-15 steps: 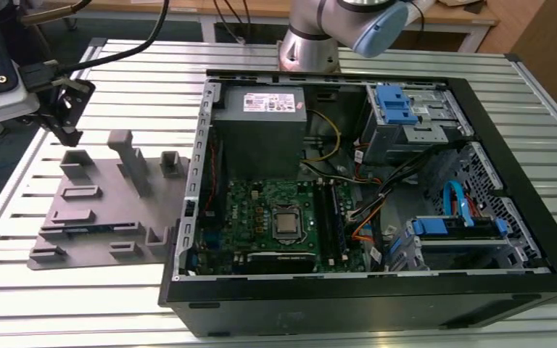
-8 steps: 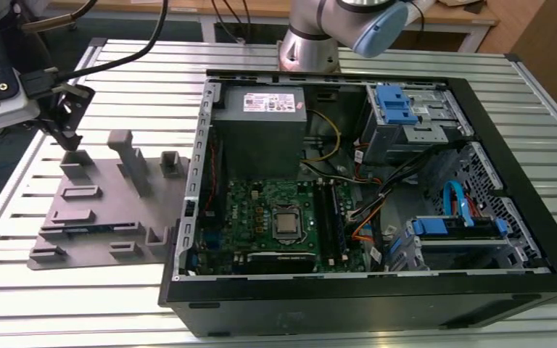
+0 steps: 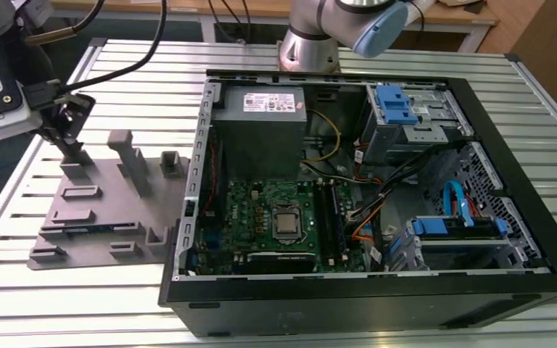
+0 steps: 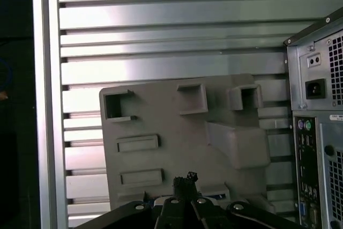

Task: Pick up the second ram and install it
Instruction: 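Reach for the second ram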

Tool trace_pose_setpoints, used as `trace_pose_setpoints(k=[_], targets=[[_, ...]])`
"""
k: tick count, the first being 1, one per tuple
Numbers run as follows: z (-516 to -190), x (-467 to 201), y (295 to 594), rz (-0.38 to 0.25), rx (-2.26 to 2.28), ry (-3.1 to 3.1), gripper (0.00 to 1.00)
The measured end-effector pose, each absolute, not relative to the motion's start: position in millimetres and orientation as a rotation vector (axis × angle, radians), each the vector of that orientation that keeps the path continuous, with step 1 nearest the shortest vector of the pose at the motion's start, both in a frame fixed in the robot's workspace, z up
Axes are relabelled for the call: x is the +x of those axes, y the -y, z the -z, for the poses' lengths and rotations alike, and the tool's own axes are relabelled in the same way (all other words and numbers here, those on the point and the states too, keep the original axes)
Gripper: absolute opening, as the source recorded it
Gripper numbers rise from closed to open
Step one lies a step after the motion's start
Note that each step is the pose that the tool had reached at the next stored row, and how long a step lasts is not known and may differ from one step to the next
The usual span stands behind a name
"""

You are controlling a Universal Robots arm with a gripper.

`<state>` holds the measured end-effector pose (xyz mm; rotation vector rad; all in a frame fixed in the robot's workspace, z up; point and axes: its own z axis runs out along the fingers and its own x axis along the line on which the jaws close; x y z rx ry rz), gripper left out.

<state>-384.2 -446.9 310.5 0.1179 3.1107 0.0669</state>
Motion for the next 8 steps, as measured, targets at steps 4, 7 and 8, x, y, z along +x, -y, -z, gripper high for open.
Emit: trace_pose_setpoints(k=[4,7,8], targets=[[-305.0,-384.9,447.9,-0.067,0.118,-3.111,0.07],[-300.6,-384.9,448.1,-0.067,0.118,-3.111,0.07],[-299.1,-384.9,448.1,-0.067,0.118,-3.111,0.07]])
